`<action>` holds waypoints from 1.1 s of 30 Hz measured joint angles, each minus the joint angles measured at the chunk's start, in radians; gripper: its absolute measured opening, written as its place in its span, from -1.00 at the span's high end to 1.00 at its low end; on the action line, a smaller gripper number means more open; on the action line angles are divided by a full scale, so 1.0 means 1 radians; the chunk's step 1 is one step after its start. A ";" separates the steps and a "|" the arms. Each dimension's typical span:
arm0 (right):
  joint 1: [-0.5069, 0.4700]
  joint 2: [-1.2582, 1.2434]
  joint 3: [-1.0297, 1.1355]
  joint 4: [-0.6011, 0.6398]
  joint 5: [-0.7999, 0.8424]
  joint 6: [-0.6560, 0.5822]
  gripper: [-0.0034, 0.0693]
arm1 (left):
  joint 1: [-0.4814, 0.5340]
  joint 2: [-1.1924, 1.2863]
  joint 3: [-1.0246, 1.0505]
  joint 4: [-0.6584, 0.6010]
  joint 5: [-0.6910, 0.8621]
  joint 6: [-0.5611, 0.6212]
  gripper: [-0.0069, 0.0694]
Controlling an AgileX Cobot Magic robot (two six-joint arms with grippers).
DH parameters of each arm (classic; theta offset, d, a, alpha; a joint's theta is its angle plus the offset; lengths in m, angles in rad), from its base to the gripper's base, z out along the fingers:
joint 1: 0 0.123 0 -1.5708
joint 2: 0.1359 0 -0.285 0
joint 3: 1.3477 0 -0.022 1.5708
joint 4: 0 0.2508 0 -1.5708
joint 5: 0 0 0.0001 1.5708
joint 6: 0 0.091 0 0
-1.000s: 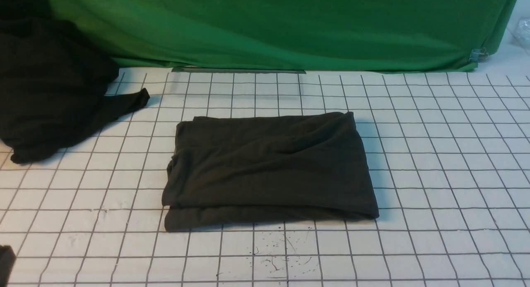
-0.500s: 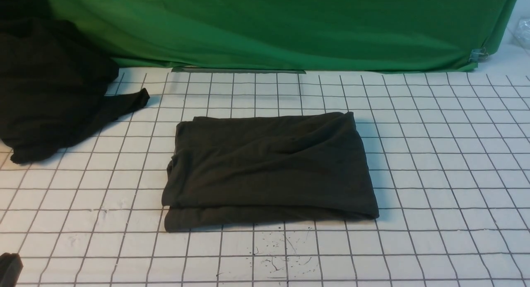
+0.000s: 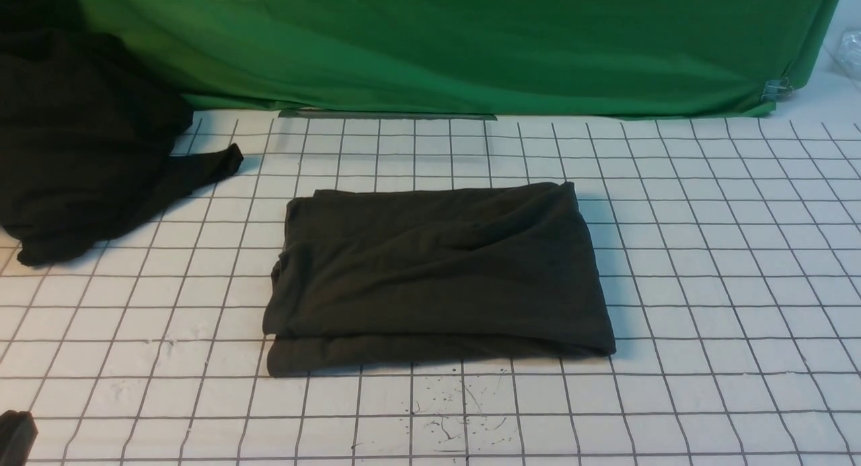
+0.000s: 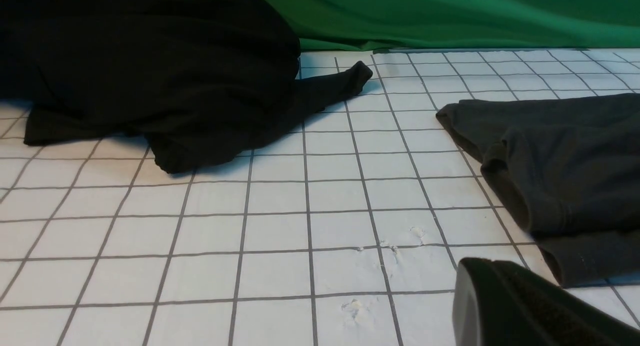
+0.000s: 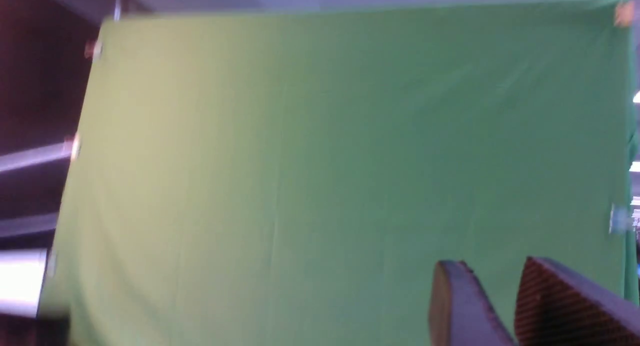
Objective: Fold a long-sleeved shirt over a white checkered tablecloth.
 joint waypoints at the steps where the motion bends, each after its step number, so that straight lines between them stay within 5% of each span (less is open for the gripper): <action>1: -0.028 -0.019 0.003 0.000 0.095 -0.040 0.40 | 0.000 0.000 0.000 0.001 0.000 0.000 0.81; 5: -0.153 -0.046 0.076 0.000 0.280 -0.123 0.37 | 0.000 0.000 0.000 0.014 -0.001 0.001 0.81; 11: -0.303 -0.084 0.344 0.000 0.314 -0.164 0.34 | 0.000 0.000 0.000 0.015 -0.003 0.001 0.81; 16: -0.320 -0.085 0.372 -0.016 0.422 -0.165 0.31 | 0.000 -0.001 0.000 0.015 -0.004 0.001 0.81; 33: -0.374 -0.085 0.372 -0.023 0.421 -0.024 0.25 | 0.000 -0.001 0.001 0.019 -0.004 0.002 0.81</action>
